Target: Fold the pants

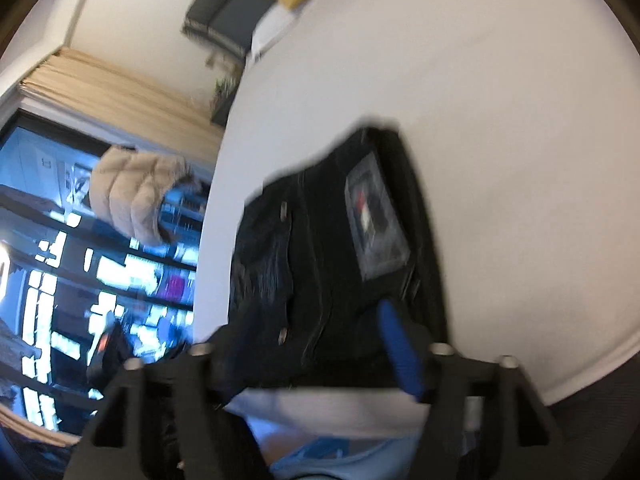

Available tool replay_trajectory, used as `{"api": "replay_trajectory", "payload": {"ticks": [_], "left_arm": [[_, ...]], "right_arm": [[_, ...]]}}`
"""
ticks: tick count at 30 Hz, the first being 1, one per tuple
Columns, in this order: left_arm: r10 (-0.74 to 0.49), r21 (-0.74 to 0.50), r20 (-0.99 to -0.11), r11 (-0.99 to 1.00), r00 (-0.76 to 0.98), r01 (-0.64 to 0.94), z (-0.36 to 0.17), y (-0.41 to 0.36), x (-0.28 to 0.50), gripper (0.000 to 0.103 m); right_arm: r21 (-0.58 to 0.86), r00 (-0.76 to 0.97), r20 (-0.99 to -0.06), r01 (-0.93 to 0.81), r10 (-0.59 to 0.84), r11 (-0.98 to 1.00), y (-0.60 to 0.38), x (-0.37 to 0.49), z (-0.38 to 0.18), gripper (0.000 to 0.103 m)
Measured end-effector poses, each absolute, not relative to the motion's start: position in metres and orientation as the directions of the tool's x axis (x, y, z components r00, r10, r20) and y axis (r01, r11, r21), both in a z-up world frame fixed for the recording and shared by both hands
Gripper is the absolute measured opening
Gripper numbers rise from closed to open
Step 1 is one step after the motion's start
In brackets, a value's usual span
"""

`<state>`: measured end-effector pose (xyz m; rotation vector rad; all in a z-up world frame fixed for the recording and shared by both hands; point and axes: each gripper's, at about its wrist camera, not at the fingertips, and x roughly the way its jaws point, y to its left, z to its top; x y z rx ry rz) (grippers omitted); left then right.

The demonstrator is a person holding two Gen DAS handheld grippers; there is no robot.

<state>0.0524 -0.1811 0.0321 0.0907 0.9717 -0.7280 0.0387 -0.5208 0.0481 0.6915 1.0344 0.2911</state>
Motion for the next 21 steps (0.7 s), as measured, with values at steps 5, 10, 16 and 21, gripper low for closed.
{"api": "replay_trajectory", "payload": {"ticks": [5, 10, 16, 21], "left_arm": [[-0.587, -0.422, -0.727, 0.790, 0.355, 0.444, 0.036, -0.142, 0.084, 0.081], [-0.661, -0.586, -0.699, 0.749, 0.275, 0.309, 0.011, -0.131, 0.126, 0.081], [-0.721, -0.694, -0.674, 0.692, 0.161, 0.198, -0.025, -0.133, 0.155, 0.081], [-0.746, -0.723, -0.655, 0.665, 0.119, 0.190, -0.031, -0.148, 0.167, 0.080]], "right_arm": [[0.646, 0.494, -0.692, 0.100, 0.525, 0.757, -0.547, 0.063, 0.052, 0.070], [0.677, 0.418, -0.705, 0.156, 0.573, 0.719, -0.562, 0.090, 0.018, 0.070], [0.748, 0.389, -0.653, 0.197, 0.649, 0.634, -0.571, 0.103, -0.012, 0.070], [0.750, 0.338, -0.654, 0.174, 0.677, 0.638, -0.560, 0.118, -0.016, 0.063]]}}
